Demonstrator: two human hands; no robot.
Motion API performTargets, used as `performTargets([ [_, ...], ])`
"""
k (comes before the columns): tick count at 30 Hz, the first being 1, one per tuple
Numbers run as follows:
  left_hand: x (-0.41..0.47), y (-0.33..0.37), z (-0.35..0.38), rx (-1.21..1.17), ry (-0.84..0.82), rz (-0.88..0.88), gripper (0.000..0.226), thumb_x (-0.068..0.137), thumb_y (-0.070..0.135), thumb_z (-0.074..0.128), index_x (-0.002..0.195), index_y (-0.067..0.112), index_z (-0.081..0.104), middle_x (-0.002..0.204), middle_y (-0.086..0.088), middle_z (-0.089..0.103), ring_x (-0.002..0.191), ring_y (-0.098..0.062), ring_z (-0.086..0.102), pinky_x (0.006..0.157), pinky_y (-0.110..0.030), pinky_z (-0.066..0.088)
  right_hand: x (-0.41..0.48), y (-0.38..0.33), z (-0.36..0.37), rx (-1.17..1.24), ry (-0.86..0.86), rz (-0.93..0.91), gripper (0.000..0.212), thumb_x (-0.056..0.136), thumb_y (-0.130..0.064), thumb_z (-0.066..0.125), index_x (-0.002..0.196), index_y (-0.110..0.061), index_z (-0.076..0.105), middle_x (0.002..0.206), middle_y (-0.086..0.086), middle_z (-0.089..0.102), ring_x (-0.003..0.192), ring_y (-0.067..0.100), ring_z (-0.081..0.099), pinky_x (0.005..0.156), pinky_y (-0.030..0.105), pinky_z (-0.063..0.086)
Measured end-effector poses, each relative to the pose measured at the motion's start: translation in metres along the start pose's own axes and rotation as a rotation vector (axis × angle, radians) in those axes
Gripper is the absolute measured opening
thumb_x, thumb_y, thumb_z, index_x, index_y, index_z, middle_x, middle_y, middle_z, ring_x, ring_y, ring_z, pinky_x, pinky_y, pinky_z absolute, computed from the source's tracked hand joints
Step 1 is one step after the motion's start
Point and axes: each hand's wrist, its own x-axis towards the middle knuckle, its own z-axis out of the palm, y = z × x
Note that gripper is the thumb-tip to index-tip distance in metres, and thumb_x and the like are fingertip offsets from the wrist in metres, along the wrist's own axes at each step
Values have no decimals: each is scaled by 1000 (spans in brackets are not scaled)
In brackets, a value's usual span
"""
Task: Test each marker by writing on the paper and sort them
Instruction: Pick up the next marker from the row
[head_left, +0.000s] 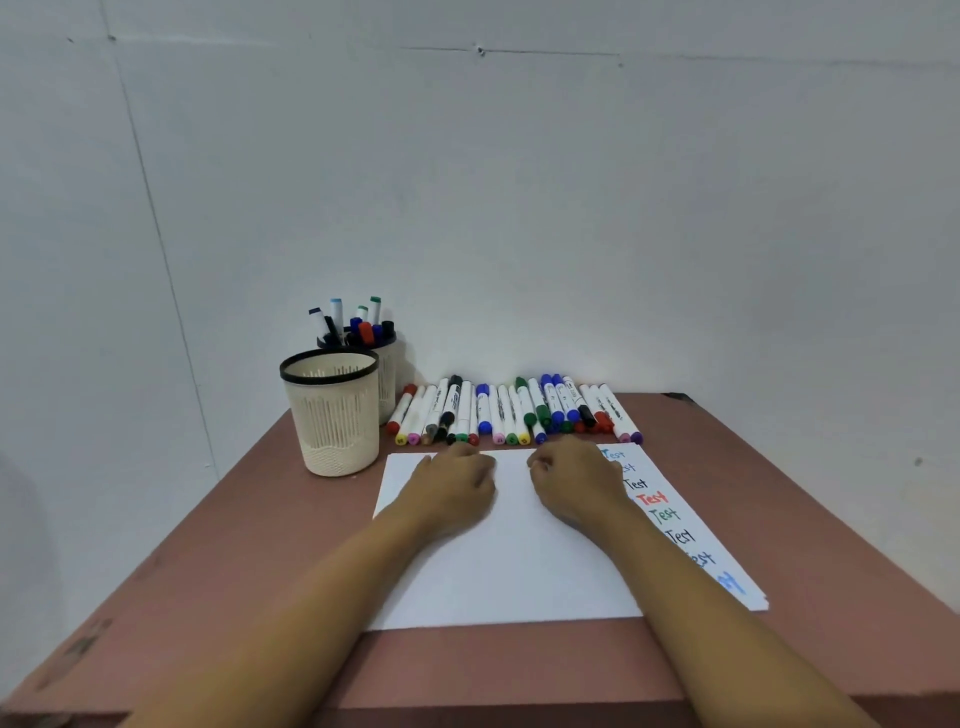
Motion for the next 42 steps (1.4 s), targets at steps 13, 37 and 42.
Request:
performTargets([
  [13, 0, -4, 1, -58, 46, 33, 34, 98, 27, 39, 126, 19, 56, 138, 1, 45, 125, -17, 43, 106, -34, 32, 71, -8, -7, -380, 152, -63, 15, 94, -18, 46, 104, -10, 55, 118, 10, 52, 111, 29, 49, 73, 32, 36],
  [37, 3, -5, -7, -192, 77, 14, 35, 99, 24, 39, 130, 17, 53, 137, 0, 47, 126, -13, 41, 90, -18, 27, 71, 6, -9, 132, 364, 47, 22, 98, -11, 38, 83, -5, 54, 84, 13, 46, 78, 24, 40, 61, 27, 28],
  [42, 4, -7, -11, -182, 145, 19, 32, 98, 22, 40, 124, 16, 58, 128, -2, 50, 118, -14, 46, 85, -19, 30, 37, 6, -17, 373, 563, -12, 31, 91, -9, 48, 65, 7, 55, 59, 16, 48, 63, 20, 37, 54, 32, 26],
])
